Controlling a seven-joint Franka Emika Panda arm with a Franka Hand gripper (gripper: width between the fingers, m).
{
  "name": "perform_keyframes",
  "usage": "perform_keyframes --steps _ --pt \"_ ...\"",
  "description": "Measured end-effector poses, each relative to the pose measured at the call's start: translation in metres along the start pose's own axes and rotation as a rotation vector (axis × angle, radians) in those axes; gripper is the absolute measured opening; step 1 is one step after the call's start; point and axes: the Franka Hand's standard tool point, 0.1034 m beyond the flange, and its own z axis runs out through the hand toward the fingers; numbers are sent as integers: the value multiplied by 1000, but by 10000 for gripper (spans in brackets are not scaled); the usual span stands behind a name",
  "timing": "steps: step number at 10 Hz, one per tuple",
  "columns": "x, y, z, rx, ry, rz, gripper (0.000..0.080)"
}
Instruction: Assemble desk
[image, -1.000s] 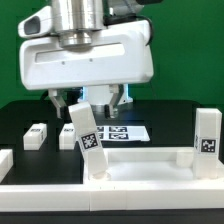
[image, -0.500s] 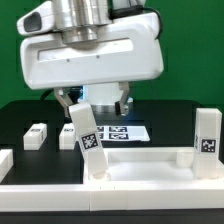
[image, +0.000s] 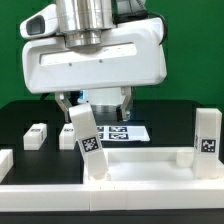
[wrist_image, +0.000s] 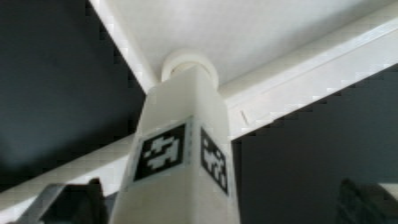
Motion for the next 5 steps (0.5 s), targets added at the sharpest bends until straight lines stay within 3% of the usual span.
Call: perform_keyframes --steps 2,4,5 --pt "1 8 -3 -9 44 -79 649" --pt "7 20 -8 -6 10 -124 649" --pt "6 15 -11 -8 -24 -173 649"
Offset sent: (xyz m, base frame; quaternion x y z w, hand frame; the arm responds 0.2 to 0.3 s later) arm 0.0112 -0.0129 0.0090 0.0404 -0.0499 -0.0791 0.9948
